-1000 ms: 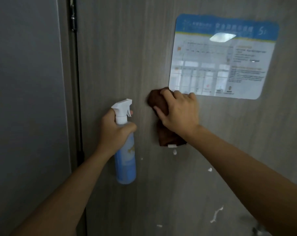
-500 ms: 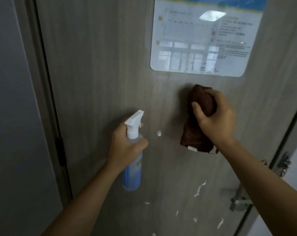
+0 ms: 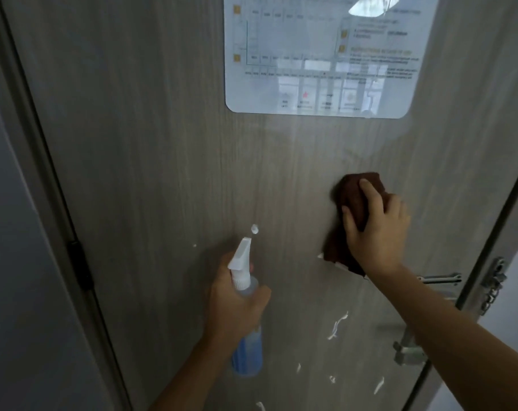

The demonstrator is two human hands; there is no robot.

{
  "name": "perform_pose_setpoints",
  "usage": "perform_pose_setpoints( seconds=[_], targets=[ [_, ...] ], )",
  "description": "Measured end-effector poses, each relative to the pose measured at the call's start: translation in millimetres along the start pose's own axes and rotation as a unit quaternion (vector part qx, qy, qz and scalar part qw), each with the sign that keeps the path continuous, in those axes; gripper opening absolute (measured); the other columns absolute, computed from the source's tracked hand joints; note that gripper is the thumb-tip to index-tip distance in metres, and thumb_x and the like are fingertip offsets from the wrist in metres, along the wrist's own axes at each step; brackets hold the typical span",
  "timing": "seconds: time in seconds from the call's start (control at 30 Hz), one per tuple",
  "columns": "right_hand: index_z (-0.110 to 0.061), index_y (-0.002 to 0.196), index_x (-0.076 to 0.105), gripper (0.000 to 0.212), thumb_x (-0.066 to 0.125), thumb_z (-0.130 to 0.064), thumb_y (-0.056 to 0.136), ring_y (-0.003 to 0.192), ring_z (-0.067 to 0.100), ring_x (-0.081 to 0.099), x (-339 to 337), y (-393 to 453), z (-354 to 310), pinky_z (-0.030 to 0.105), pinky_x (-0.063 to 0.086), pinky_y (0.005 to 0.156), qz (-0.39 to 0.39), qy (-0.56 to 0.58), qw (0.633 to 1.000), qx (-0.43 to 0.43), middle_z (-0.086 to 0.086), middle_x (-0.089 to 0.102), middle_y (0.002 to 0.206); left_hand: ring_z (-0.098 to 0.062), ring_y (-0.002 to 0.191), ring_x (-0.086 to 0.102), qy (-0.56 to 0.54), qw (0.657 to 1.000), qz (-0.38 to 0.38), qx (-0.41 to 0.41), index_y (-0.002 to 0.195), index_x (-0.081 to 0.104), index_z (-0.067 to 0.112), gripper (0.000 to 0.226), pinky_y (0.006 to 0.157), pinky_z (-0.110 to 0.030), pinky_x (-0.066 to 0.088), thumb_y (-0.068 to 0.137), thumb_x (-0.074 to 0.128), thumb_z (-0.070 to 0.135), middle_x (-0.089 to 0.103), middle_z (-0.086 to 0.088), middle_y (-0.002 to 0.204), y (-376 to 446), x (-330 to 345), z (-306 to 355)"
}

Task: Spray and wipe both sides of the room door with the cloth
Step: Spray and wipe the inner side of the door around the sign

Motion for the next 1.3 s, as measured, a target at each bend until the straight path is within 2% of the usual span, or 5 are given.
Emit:
perform_pose_setpoints(
  seconds=[0.47,0.77,0.9,1.0,1.3],
  targets=[
    [-0.016,0.140,0.054,0.052,0.065,-0.038,0.094,0.092,0.040,0.056,-9,4,18,0.050,0.045,0.081,0.012,0.040,0.998,-0.046,0.021,0.058,0.106,-0.004,0.057,0.063,0.011,1.000,0.006,0.000,0.095,0.064,0.030,0.033,0.056,-0.019,0.053,0.068,0.075,0.015,0.067,0.014,0.070,-11,17,-4],
    [-0.014,0.141,0.051,0.054,0.060,-0.039,0.094,0.090,0.040,0.055,-9,-35,58,0.051,0.050,0.079,-0.002,0.077,0.997,0.028,0.022,0.055,0.104,-0.002,0.057,0.056,0.021,0.982,-0.187,-0.006,0.104,0.069,0.027,0.035,0.058,-0.024,0.048,0.073,0.070,0.011,0.060,0.016,0.064,-32,75,-10],
    [-0.019,0.143,0.047,0.055,0.060,-0.039,0.094,0.089,0.039,0.054,-5,-47,63,0.050,0.049,0.079,-0.020,0.080,0.996,0.043,0.021,0.054,0.104,-0.017,0.051,0.056,0.045,0.987,-0.151,-0.001,0.090,0.065,0.010,0.028,0.053,-0.043,0.053,0.068,0.069,0.026,0.058,-0.006,0.061,-37,89,-18],
    [-0.020,0.144,0.046,0.056,0.058,-0.041,0.093,0.090,0.037,0.054,-3,-56,64,0.050,0.051,0.079,-0.029,0.081,0.995,0.054,0.021,0.053,0.105,-0.025,0.052,0.059,0.071,0.990,-0.117,0.026,0.080,0.060,0.018,0.015,0.052,-0.046,0.053,0.070,0.070,0.024,0.059,-0.007,0.062,-37,94,-21],
    [-0.021,0.151,0.043,0.063,0.063,-0.039,0.094,0.098,0.034,0.048,2,-81,52,0.045,0.046,0.083,-0.013,0.093,0.992,0.089,0.021,0.053,0.112,-0.009,0.048,0.052,0.072,0.986,-0.140,0.056,0.100,0.067,0.018,0.032,0.051,-0.036,0.054,0.071,0.066,0.030,0.054,0.008,0.058,-41,95,-18]
  ],
)
Point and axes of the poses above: each hand's wrist, its own y-axis towards the middle knuckle, its own x-axis out of the palm, z = x × y, the point moved 1 cm from there along y, towards the middle knuckle
